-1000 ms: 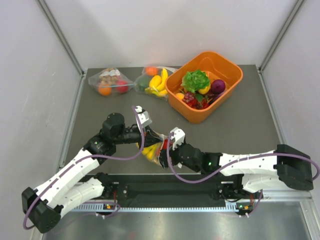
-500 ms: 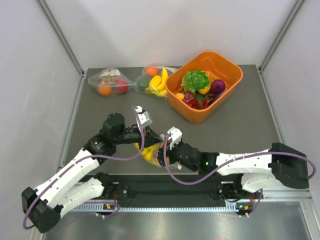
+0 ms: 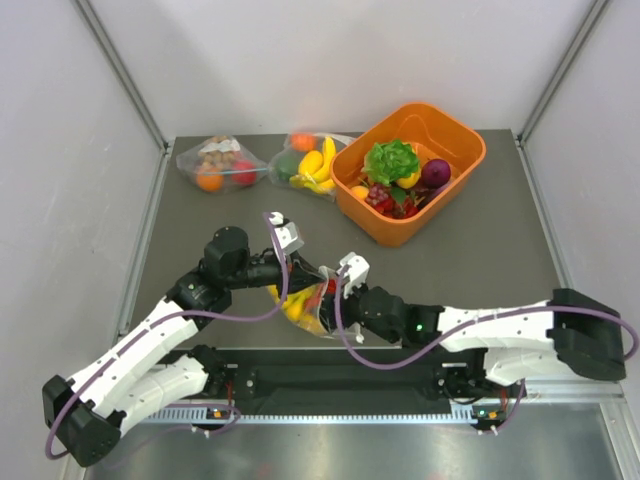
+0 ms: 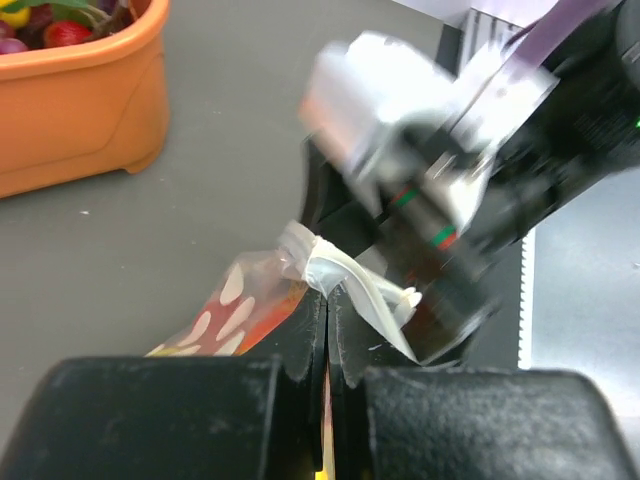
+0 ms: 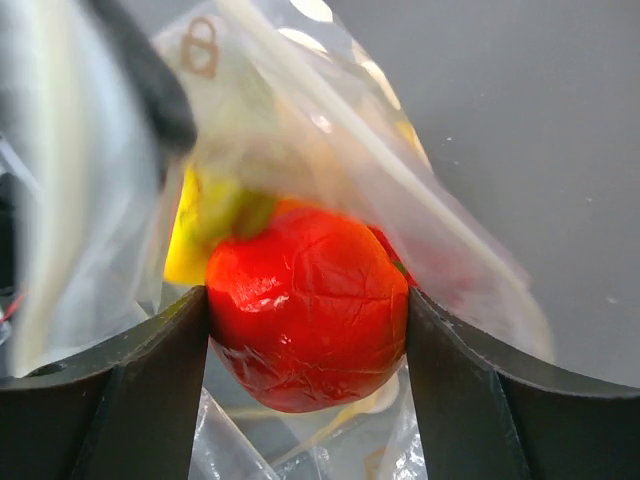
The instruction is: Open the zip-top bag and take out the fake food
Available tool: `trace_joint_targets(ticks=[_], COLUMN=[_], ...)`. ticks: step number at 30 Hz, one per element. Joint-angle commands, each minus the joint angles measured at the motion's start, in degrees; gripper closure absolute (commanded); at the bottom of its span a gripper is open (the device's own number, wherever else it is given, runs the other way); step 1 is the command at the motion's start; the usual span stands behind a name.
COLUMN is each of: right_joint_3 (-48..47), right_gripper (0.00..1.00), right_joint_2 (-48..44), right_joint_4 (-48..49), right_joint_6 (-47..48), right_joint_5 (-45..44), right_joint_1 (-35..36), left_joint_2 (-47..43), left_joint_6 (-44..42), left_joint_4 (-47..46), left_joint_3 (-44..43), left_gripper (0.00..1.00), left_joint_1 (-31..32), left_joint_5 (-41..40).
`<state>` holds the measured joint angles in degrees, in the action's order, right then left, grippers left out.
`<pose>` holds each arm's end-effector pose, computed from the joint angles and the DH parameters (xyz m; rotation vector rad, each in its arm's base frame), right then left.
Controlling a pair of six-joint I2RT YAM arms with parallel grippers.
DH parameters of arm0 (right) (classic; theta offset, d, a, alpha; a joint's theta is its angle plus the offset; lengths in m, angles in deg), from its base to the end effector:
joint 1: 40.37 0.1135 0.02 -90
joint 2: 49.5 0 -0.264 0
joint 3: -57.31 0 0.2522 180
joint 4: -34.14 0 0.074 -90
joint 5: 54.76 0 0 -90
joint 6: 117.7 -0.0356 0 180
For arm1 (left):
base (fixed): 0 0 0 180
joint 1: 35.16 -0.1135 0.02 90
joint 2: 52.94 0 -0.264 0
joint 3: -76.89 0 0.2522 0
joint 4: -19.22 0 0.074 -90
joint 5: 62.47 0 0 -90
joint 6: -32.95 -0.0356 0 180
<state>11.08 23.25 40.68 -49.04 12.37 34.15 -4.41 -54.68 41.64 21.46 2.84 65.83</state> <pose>0.0848 0.2543 0.2165 -0.6238 1.8614 0.7473 0.1391 -0.1367 0.3143 1.0379 1.6228 -1.0955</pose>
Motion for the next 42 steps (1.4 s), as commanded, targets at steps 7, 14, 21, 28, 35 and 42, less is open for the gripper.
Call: trace_joint_targets(ticks=[7, 14, 21, 28, 35, 42], right_joint_3=[5.7, 8.7, 4.3, -3.6, -15.1, -25.9], right_gripper=[0.66, 0.67, 0.68, 0.73, 0.73, 0.74], right_joint_2=[-20.1, -30.9, -37.7, -36.0, -29.7, -15.0], right_joint_4=[-6.1, -14.1, -29.0, -33.0, -32.2, -30.4], right_joint_6=[-3.8, -6.2, -3.9, 3.1, 10.8, 10.4], right_joint_5=[-1.7, -2.3, -11.4, -3.9, 6.1, 22.4], right_joint_1=[1.3, 1.6, 1.2, -13.7, -29.4, -49.3], left_joint_2=[-0.9, -1.7, -1.2, -1.2, -1.7, -1.7], left_joint_6=[-1.5, -1.3, -1.1, -1.0, -1.0, -1.0], left_joint_4=[-1.4, -0.8, -0.1, 0.1, 0.1, 0.3], left_joint_3=[-1.7, -1.7, -2.1, -2.3, -2.3, -2.3], left_gripper=[1.0, 1.0, 1.0, 1.0, 1.0, 1.0], left_joint_1=[0.3, 0.2, 0.2, 0.2, 0.2, 0.2], left_joint_5=[-6.6, -12.8, -14.7, -15.4, -15.7, -15.5])
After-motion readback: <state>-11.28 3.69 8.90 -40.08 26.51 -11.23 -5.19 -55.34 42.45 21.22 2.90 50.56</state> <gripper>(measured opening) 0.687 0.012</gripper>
